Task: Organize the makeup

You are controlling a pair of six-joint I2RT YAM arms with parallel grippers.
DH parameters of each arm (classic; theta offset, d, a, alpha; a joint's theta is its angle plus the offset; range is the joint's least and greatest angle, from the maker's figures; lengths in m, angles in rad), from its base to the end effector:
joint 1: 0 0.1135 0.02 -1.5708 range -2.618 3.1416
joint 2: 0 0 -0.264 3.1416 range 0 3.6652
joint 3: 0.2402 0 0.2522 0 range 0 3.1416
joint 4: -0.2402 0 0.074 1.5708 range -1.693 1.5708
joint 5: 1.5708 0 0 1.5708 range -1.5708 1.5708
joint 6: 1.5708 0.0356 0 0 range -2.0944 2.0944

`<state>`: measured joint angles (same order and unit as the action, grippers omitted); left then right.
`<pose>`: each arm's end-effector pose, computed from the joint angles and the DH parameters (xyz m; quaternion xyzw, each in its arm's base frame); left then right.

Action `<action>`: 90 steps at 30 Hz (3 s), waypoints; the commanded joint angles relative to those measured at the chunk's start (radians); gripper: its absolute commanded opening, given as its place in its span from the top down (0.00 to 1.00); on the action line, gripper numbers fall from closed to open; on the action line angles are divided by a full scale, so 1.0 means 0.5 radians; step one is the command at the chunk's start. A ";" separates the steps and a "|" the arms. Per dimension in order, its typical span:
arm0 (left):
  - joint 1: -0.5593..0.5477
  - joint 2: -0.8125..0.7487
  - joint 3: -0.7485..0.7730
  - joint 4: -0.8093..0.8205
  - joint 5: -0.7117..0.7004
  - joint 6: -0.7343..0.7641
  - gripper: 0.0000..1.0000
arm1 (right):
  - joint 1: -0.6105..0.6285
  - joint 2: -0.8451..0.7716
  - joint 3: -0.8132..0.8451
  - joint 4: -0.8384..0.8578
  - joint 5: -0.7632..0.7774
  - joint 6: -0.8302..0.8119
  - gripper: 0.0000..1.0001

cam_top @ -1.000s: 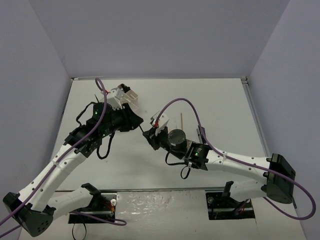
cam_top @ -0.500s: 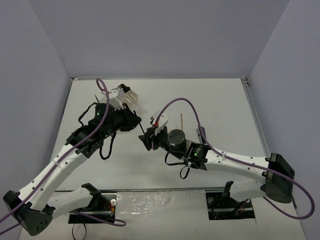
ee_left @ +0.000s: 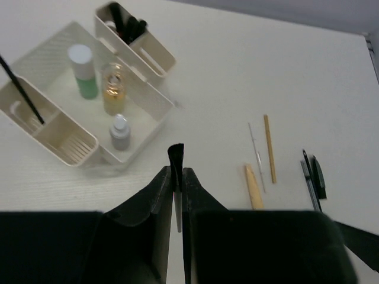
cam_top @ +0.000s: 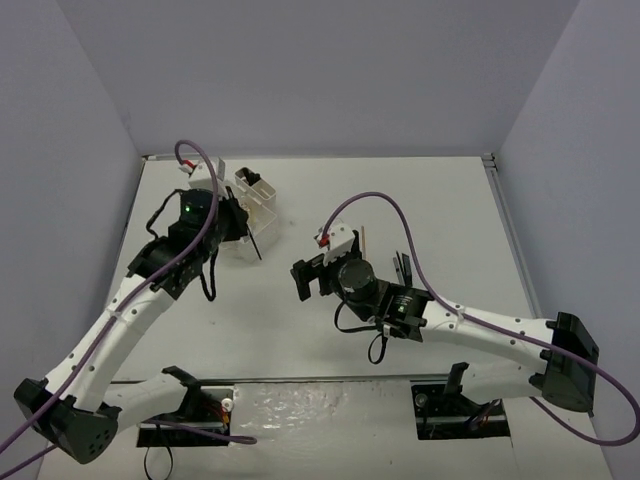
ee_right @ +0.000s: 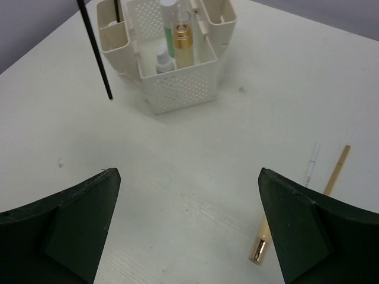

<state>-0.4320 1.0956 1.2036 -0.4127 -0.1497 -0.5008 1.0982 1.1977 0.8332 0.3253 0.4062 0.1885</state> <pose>0.2206 -0.0959 0.4015 -0.0719 0.8020 -0.2114 0.5540 0.1403 0.2435 0.3239 -0.1846 0.6957 0.2909 0.6304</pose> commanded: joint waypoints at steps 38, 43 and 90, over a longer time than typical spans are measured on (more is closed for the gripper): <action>0.765 0.639 -0.031 0.986 -0.152 0.203 0.59 | -0.412 -0.911 -0.340 -0.775 0.441 0.380 0.01; 0.766 0.555 0.036 0.798 -0.148 0.164 0.39 | -0.675 -0.733 -0.278 -0.960 0.259 0.542 0.03; 0.760 -0.482 -0.357 -0.135 0.634 0.250 0.14 | -1.549 0.440 -0.262 -0.993 -0.518 0.559 0.77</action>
<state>-0.0566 0.8670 0.9916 -0.5301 0.1574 -0.3931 0.3267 1.4054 0.6609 -0.1820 0.1487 0.4714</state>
